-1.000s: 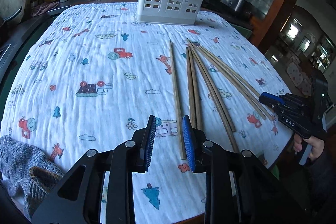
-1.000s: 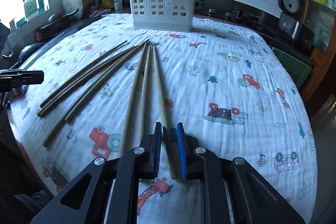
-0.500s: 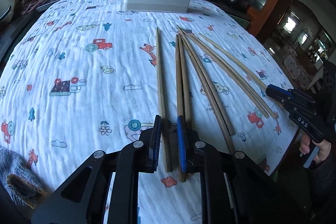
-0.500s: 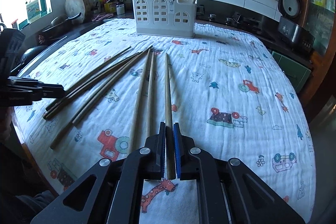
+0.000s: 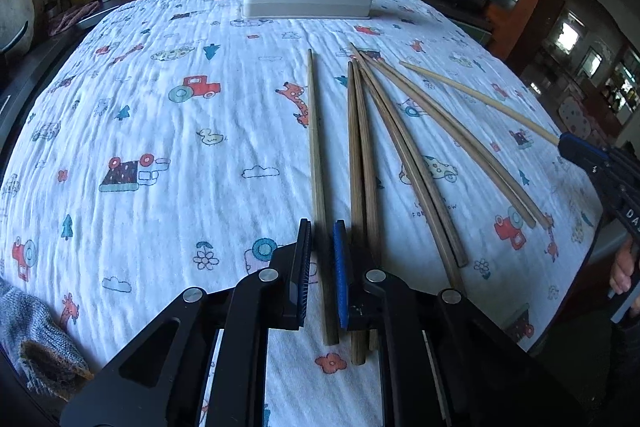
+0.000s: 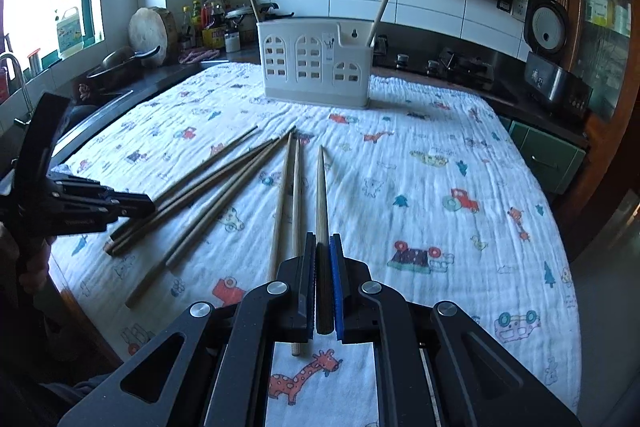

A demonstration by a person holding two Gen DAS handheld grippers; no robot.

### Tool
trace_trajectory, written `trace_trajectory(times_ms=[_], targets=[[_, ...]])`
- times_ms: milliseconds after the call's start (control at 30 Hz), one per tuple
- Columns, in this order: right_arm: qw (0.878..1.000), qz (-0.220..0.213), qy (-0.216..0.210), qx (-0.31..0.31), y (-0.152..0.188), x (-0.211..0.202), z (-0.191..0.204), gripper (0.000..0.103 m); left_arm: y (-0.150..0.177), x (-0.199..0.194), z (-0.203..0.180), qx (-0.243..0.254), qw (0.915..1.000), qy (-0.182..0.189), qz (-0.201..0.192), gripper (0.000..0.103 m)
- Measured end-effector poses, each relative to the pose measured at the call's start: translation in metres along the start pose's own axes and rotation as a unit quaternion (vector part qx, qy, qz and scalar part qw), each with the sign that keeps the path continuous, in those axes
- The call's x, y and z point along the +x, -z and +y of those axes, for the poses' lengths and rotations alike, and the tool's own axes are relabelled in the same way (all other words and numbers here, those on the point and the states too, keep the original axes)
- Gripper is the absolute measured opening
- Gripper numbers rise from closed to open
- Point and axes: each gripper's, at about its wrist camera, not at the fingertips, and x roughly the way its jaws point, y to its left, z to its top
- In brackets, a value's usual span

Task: Organize utensils
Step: 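Lift the chopsticks with both grippers and carry them to the white holder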

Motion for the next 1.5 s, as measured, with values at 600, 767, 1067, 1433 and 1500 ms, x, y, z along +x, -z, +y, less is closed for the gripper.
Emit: trace_trajectory(times_ms=[600,767,1067,1433,1500], targets=[[0.998,-0.057,0.0,0.0,-0.065,-0.023,-0.002,0.007,-0.041,-0.069,0.0,0.013,0.9956,-0.001,-0.092,0.006],[0.998,-0.07,-0.004,-0.006,-0.1,-0.022,-0.002,0.007,-0.069,-0.082,0.001,0.023,0.9922,0.004,-0.123,0.006],[0.998,-0.057,-0.023,0.003,-0.167,-0.006,-0.016,0.007,-0.131,-0.083,0.012,0.03,0.991,0.03,-0.127,0.006],[0.998,-0.059,-0.028,0.003,-0.261,-0.002,-0.031,0.006,-0.215,-0.116,0.017,0.053,0.984,0.055,-0.161,0.006],[0.998,-0.059,-0.029,0.002,-0.273,-0.001,-0.034,0.007,-0.229,-0.128,0.017,0.059,0.9809,0.06,-0.175,0.006]])
